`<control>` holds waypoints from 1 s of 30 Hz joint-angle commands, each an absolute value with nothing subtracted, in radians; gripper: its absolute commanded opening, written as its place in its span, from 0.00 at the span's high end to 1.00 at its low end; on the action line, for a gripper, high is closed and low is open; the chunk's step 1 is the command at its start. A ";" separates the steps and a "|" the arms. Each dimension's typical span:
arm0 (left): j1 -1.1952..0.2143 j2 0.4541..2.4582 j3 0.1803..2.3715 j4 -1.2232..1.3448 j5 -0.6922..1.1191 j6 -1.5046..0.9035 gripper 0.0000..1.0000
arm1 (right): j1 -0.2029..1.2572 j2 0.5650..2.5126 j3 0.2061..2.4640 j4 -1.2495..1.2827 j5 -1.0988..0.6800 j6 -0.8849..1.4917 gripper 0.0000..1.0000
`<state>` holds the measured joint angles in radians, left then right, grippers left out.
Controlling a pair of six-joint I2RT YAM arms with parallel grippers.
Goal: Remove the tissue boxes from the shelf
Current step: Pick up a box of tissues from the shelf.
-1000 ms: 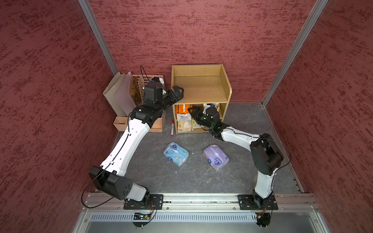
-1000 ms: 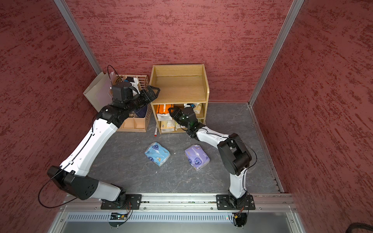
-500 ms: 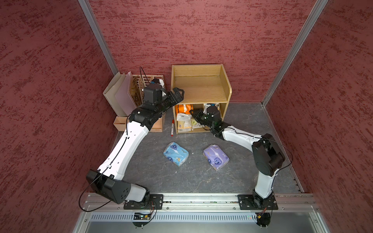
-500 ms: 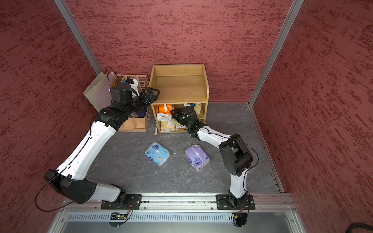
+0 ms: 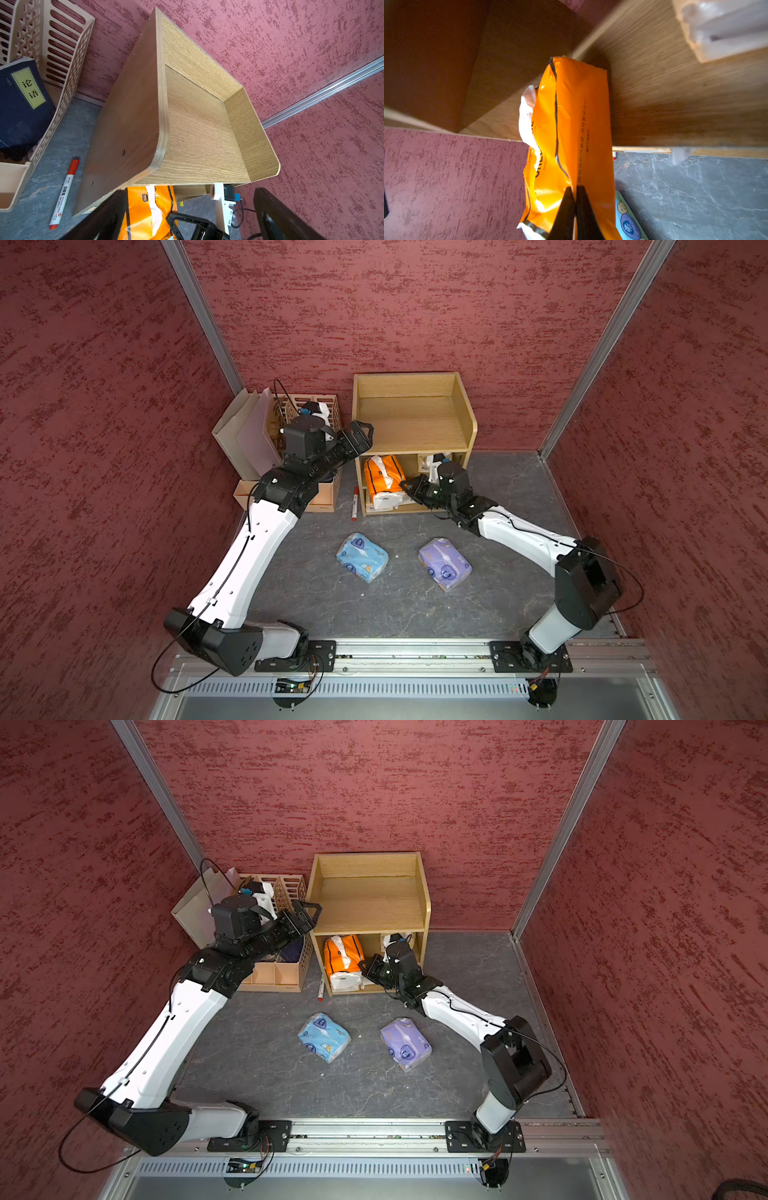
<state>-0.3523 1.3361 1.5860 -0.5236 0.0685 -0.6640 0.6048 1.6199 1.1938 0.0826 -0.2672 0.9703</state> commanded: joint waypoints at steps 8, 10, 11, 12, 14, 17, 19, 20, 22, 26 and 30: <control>-0.341 1.312 1.572 -0.530 0.048 -0.643 0.00 | 0.603 1.498 1.092 0.096 -0.331 0.920 1.00; -0.340 1.313 1.573 -0.529 0.050 -0.644 0.00 | 0.602 1.488 1.082 0.092 -0.348 0.920 1.00; -0.340 1.315 1.573 -0.528 0.050 -0.645 0.00 | 0.603 1.480 1.073 0.092 -0.352 0.922 1.00; -0.340 1.315 1.575 -0.527 0.051 -0.647 0.00 | 0.603 1.470 1.062 0.094 -0.353 0.924 1.00; -0.340 1.316 1.575 -0.523 0.052 -0.646 0.00 | 0.603 1.461 1.036 0.098 -0.357 0.928 1.00; -0.340 1.319 1.578 -0.517 0.052 -0.647 0.00 | 0.603 1.407 1.000 0.105 -0.368 0.934 1.00; -0.341 1.321 1.578 -0.514 0.052 -0.646 0.00 | 0.602 1.383 0.983 0.103 -0.379 0.936 1.00; -0.341 1.322 1.579 -0.511 0.052 -0.647 0.00 | 0.603 1.371 0.974 0.102 -0.385 0.938 1.00; -0.342 1.326 1.580 -0.505 0.051 -0.649 0.00 | 0.603 1.349 0.962 0.090 -0.393 0.934 1.00; -0.344 1.333 1.584 -0.501 0.052 -0.653 0.00 | 0.602 1.306 0.940 0.055 -0.404 0.923 1.00; -0.349 1.339 1.588 -0.499 0.050 -0.653 0.00 | 0.603 1.276 0.920 0.013 -0.411 0.903 1.00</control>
